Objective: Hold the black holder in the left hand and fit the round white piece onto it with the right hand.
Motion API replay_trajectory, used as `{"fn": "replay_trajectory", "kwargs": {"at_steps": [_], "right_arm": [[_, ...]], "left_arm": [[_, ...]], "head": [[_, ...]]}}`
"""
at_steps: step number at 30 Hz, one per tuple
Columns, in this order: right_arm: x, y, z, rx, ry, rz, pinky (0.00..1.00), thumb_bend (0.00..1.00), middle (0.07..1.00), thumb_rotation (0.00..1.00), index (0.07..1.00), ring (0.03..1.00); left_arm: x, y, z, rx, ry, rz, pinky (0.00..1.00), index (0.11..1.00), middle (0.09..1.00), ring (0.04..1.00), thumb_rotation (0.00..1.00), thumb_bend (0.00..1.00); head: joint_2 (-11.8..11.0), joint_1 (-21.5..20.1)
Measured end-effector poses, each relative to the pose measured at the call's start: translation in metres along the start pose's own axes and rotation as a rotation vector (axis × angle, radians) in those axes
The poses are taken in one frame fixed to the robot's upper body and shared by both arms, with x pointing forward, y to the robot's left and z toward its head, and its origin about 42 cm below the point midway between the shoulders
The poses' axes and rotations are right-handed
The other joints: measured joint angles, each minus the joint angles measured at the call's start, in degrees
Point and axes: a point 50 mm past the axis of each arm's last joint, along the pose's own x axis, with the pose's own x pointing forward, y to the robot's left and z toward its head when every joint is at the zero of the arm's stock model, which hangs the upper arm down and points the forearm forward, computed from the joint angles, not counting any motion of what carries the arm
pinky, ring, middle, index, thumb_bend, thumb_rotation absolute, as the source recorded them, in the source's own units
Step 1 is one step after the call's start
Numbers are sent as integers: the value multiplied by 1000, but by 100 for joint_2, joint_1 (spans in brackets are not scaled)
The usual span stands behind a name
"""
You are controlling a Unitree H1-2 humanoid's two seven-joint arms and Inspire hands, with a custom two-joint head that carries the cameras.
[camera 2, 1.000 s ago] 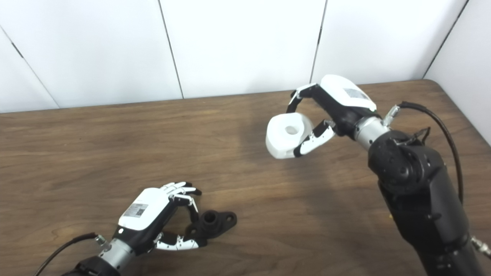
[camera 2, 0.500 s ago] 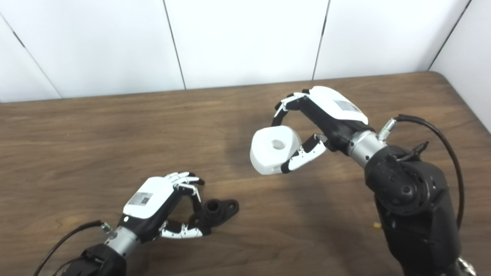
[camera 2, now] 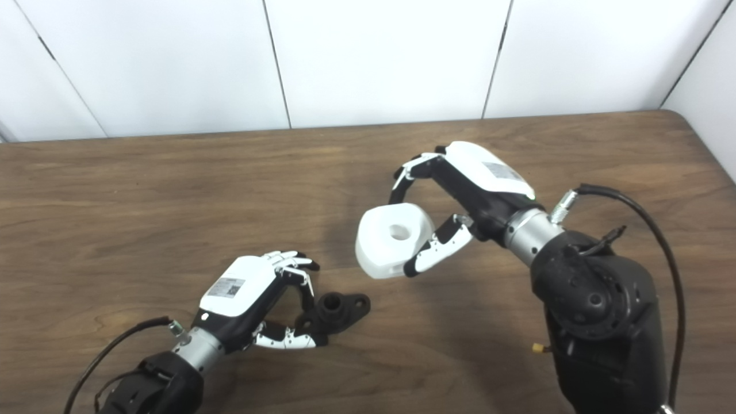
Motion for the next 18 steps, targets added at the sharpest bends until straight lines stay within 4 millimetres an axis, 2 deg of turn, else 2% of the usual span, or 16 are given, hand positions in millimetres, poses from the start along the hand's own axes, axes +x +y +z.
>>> {"fn": "replay_trajectory", "kwargs": {"at_steps": [8,12,18], "right_arm": [[0,17,4,3,-15,55,993,526,799,142,482,903],[3,24,6,11,-28,56,960,526,788,144,481,893],[3,37,8,28,-38,77,998,525,793,142,481,904]], "left_arm": [[1,0,2,-3,6,-2,876,486,814,884,53,523],[1,0,3,-5,9,-3,885,486,816,886,53,523],[2,-1,4,-4,13,-2,878,486,815,886,54,523]], "head": [[0,35],[-53,35],[-158,97]]}}
